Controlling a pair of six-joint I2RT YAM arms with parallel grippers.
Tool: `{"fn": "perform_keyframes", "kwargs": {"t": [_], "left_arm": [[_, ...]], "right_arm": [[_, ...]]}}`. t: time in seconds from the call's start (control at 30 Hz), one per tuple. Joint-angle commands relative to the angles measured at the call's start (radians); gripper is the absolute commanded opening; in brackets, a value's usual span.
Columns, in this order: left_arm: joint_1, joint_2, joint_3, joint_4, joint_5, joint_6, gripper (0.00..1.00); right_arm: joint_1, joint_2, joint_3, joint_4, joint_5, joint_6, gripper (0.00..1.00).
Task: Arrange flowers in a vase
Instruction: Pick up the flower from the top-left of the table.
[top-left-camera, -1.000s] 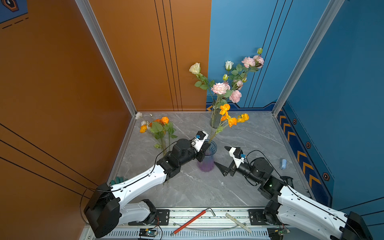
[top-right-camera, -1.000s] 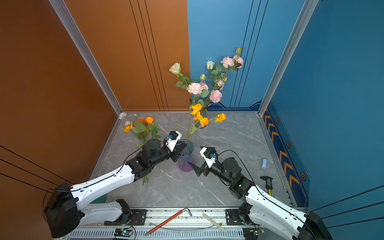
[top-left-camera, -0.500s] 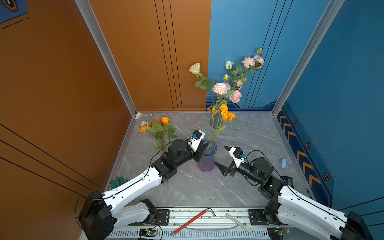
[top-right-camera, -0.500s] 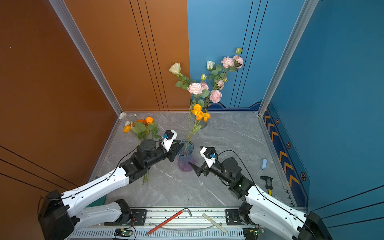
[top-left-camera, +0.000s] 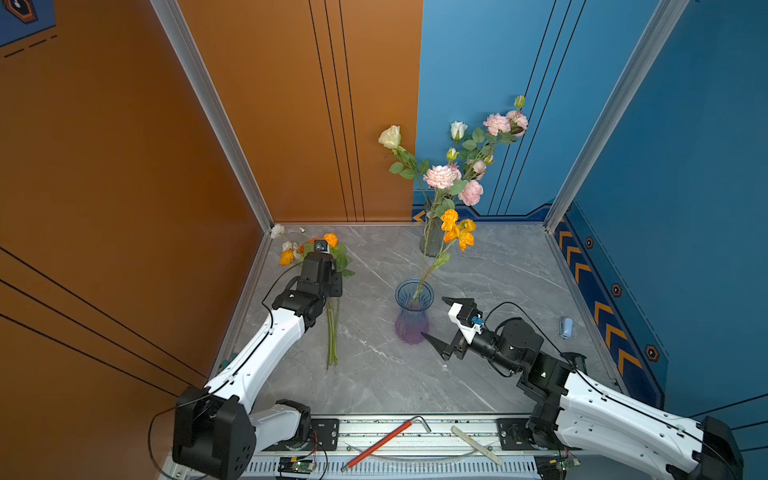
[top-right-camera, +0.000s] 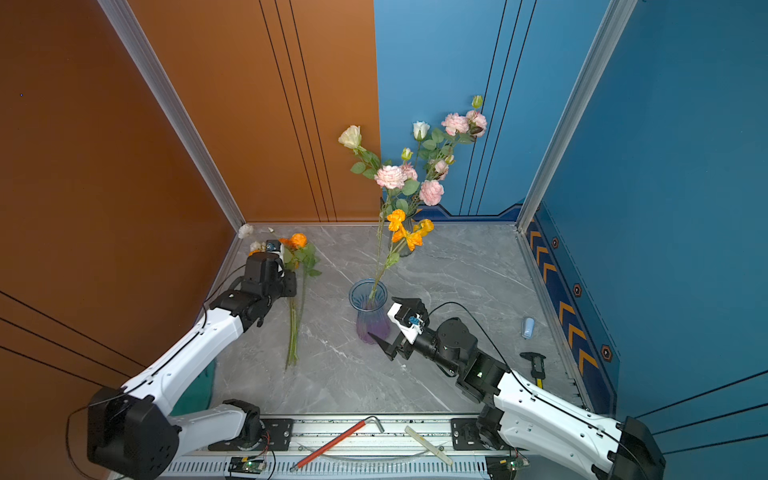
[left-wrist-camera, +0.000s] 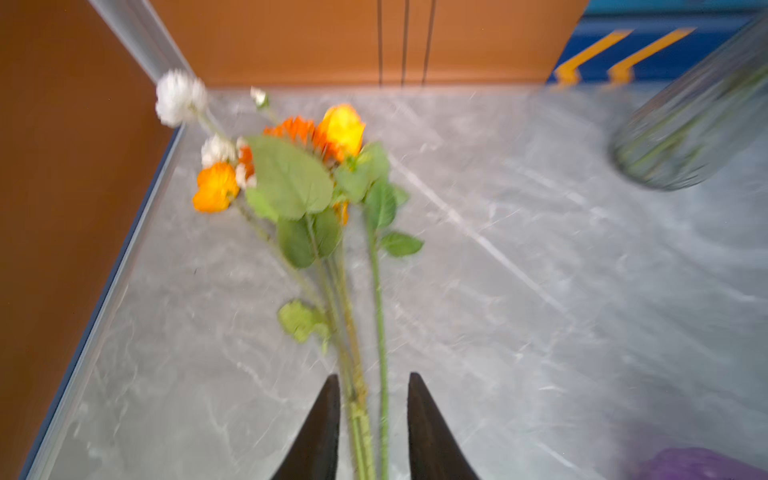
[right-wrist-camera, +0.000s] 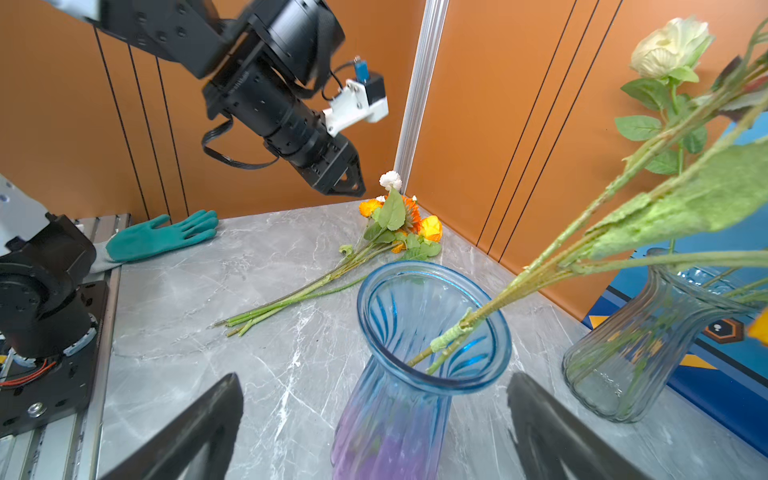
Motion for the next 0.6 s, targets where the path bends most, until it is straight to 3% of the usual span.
{"fn": "perform_keyframes", "kwargs": {"t": [0.0,0.07,0.2,0.4,0.57], "left_arm": [[0.074,0.088,0.014,-0.135,0.156,-0.097,0.27],[0.100,0.164,0.051,-0.142,0.227,-0.084,0.25],[0.106,0.335,0.153,-0.162,0.255,-0.063,0.23],[0.098,0.527,0.291,-0.196,0.217,-0.030,0.23],[0.093,0.619,0.359,-0.201,0.179,-0.006,0.25]], "right_arm": [[0.045,0.001,0.029,-0.041,0.013,-0.074,1.00],[0.068,0.002,0.029,-0.042,0.008,-0.096,1.00],[0.080,0.008,0.027,-0.046,-0.074,-0.121,1.00],[0.092,0.040,0.049,-0.076,-0.230,-0.145,1.00],[0.113,0.089,0.076,-0.109,-0.243,-0.165,1.00]]}}
